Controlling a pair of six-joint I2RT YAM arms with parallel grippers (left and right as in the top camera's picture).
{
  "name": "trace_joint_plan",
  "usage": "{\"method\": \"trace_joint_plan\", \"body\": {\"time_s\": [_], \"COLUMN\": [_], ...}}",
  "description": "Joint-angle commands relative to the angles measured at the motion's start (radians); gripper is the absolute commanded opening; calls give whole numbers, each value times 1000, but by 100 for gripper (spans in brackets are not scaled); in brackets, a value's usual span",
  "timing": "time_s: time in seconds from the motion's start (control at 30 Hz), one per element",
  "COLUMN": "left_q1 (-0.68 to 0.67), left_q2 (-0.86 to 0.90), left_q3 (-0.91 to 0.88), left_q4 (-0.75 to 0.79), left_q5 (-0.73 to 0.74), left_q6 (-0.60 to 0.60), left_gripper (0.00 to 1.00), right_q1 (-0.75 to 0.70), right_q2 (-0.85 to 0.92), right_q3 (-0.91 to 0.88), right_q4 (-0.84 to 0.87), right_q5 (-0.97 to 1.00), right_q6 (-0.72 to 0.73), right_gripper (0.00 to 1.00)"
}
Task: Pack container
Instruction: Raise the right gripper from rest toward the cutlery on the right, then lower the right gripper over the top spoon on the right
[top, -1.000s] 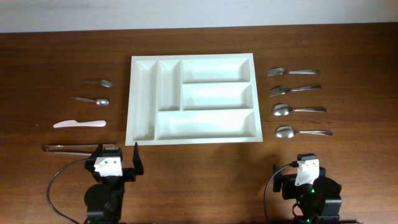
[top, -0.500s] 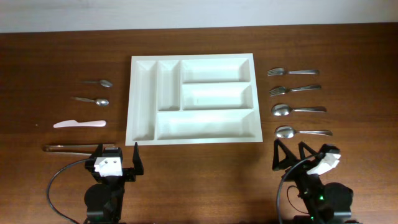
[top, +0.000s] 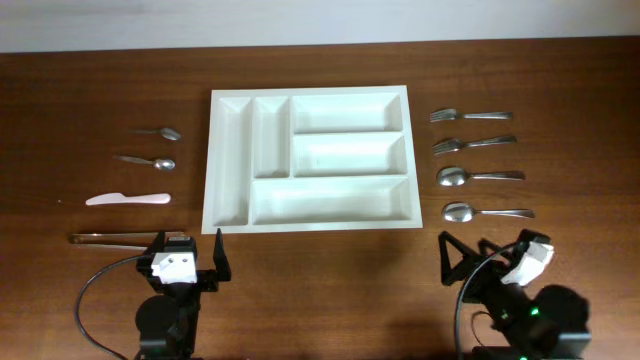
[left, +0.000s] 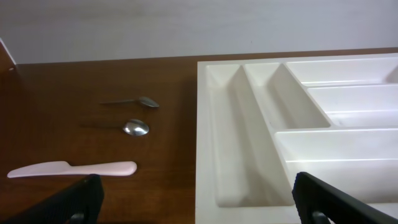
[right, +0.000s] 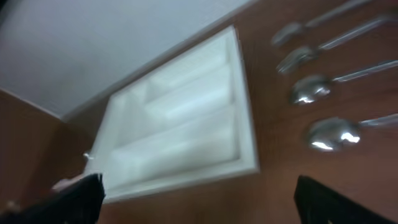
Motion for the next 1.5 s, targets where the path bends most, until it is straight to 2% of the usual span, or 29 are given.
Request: {"method": "trace_joint_plan", "body": {"time_s": [0.0, 0.1, 0.13, 0.2, 0.3, 0.4, 0.47, 0.57, 0.8, 1.17, 1.43, 1.47], "left_q1": [0, 0, 0, 0, 0, 0, 0, 0, 0, 0, 0, 0], "left_q2": [-9, -9, -9, -9, -9, -9, -9, -9, -9, -9, -9, -9], "left_q3": [0, 0, 0, 0, 0, 0, 0, 0, 0, 0, 0, 0], "left_q4": [-8, -8, -8, -8, -8, -8, -8, -8, -8, -8, -8, -8], "left_q5": [14, 14, 14, 14, 14, 14, 14, 14, 14, 14, 14, 14], "left_q6": [12, 12, 12, 12, 12, 12, 12, 12, 12, 12, 12, 12], "left_gripper": [99, 99, 99, 99, 99, 99, 99, 99, 99, 99, 99, 99], "right_q1": [5, 5, 5, 5, 6, 6, 4, 4, 4, 5, 4, 0], "right_q2": [198, 413, 560, 704, 869, 1014, 1150, 1255, 1277, 1179, 1192, 1202], "right_q3": [297, 521, 641, 722, 749, 750, 750, 750, 781, 1081, 1091, 1091], "right_q4": [-175, -415, -574, -685, -723, -703, -704, -690, -639, -621, -538, -538], "right_q5": [180, 354, 464, 558, 575, 406, 389, 382, 379, 375, 377, 403], "right_q6": [-218, -254, -254, -253, -242, -296, -316, -328, -297, -298, -323, -286], "right_gripper": [99, 99, 99, 99, 99, 99, 99, 99, 99, 99, 99, 99]}}
